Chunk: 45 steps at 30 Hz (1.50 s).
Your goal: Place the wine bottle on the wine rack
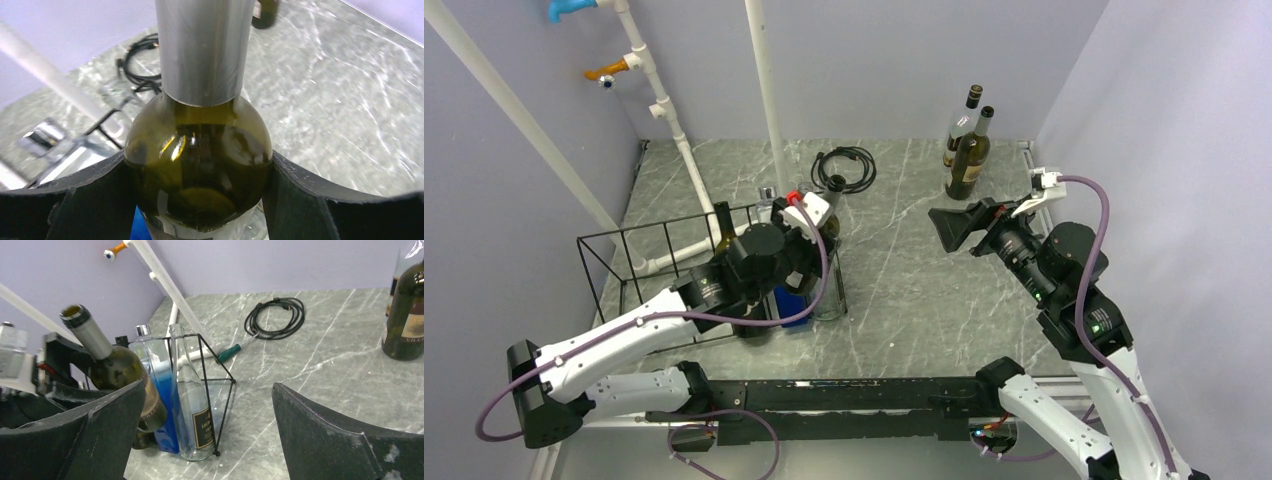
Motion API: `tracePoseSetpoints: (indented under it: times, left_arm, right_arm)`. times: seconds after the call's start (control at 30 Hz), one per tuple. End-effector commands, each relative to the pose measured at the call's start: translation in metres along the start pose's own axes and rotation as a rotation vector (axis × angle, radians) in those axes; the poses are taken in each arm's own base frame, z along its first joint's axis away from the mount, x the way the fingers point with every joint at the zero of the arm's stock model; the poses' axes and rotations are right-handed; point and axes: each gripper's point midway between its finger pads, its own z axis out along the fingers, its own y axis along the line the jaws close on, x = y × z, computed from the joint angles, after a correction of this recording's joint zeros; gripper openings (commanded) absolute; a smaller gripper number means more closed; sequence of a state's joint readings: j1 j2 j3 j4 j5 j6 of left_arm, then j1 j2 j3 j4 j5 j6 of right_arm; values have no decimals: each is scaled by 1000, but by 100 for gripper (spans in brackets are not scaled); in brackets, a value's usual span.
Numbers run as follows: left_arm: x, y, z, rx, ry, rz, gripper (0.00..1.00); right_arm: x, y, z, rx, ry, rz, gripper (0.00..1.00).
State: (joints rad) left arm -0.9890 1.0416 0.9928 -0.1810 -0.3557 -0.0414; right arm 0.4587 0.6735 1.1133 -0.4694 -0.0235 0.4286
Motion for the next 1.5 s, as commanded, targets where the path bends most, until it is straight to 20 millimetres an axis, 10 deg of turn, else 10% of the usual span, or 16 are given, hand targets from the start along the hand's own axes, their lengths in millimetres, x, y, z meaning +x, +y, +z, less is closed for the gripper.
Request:
tracePoseSetpoints:
  times: [0.0,0.53,0.9,1.47]
  left_arm:
    - [-51,54,-23,-252,-201,-11,0]
    - [-59,108,-73,-501,-259,-29,0]
    - [6,146,-126,-614,-123,-127,0]
    - [112,180,-129,-814,160,-181,0]
  right_arm:
    - [9,-9,7,41,19,23,100]
    - [11,-11,-3,57,47,-7,100]
    - [16,-12,14,39,65,-50,100]
    - [43,-22,15,46,106,-38,100]
